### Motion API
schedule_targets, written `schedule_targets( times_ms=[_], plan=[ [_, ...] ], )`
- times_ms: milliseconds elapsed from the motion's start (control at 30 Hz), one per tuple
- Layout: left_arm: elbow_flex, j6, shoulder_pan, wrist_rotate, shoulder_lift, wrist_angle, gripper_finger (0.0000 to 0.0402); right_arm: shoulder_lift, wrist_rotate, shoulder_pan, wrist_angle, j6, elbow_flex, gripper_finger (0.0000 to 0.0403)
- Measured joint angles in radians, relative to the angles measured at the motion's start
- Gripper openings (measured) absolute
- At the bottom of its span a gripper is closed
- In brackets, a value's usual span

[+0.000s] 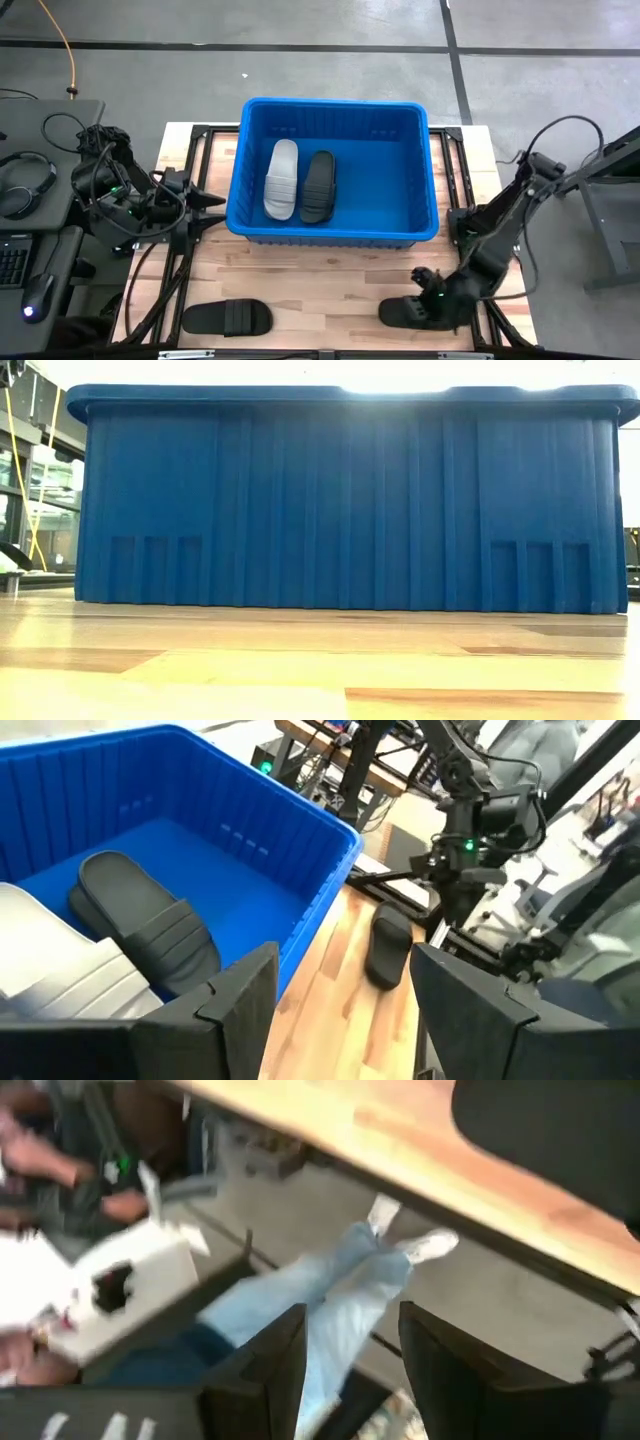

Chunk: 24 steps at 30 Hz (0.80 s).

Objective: Pick and place slides into bin
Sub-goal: Put the black slide into the blue bin

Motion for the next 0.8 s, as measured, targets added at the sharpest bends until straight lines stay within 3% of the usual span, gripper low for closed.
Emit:
schedule_targets(
  times_ms=[100, 267, 400, 533, 633, 800],
  plan=[
    [0.0, 0.04, 0.0, 0.009, 0.0, -0.006, 0.0216, 0.073, -0.01, -0.042, 0.016, 0.059, 0.0, 0.0149],
    [0.0, 0.086, 0.0, 0.014, -0.003, -0.006, 0.0216, 0.172, -0.182, -0.121, -0.006, 0.024, 0.001, 0.0149],
    [0.0, 0.087, 0.0, 0.015, -0.002, -0.006, 0.0216, 0.226, -0.196, -0.137, -0.274, -0.007, 0.095, 0.0149],
    [0.0, 0.098, 0.0, 0.011, -0.002, -0.012, 0.0216, 0.295, -0.162, -0.135, -0.643, -0.019, 0.261, 0.0149],
    [0.0, 0.101, 0.001, -0.003, -0.003, -0.022, 0.0216, 0.376, -0.199, -0.141, -0.852, -0.042, 0.377, 0.0149],
    [0.0, 0.098, 0.001, -0.04, -0.003, -0.029, 0.0216, 0.534, -0.236, -0.153, -0.944, -0.041, 0.516, 0.0149]
  ],
)
